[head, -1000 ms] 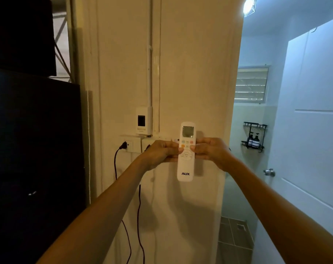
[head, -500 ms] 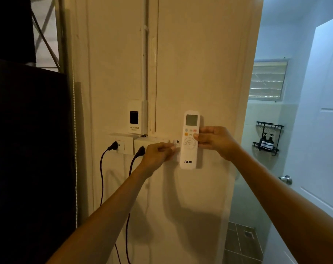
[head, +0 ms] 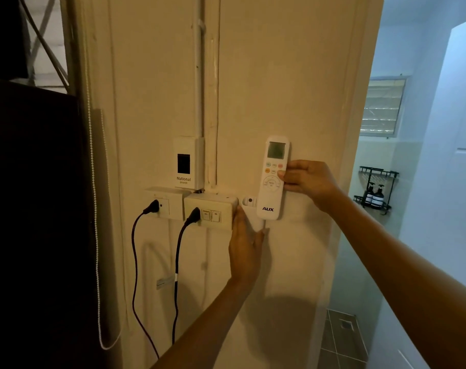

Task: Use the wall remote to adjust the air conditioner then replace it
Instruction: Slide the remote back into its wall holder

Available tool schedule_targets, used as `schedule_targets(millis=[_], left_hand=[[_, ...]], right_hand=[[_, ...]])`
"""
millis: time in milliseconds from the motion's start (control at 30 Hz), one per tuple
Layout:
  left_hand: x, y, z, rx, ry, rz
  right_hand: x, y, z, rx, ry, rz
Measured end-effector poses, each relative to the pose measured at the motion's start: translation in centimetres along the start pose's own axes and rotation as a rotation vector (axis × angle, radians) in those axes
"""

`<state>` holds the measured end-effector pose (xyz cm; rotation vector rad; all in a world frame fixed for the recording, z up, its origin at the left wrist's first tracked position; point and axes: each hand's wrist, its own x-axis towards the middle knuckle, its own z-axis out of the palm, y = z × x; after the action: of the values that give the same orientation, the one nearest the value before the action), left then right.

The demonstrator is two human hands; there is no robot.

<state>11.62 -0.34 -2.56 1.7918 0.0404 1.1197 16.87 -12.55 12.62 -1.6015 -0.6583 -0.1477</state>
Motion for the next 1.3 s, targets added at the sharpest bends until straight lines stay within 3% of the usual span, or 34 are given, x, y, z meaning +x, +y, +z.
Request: schedule_targets(millis=[367,900,1300], left_hand=[[0.3,-1.4,1.0,0.024,0.071,0.018],[0.4,-2.0,1.4,-0.109,0.060,-0.033],[0.3,-1.5,1.2,-0.064,0.060,-0.035]], right_hand=[[2.2,-0.2,2.2,0.053,0.111,-0.073],[1.7,1.4,4.4,-0.205,0.127,-0.036],[1.0,1.8,4.8,-0.306,0.172,-0.027]])
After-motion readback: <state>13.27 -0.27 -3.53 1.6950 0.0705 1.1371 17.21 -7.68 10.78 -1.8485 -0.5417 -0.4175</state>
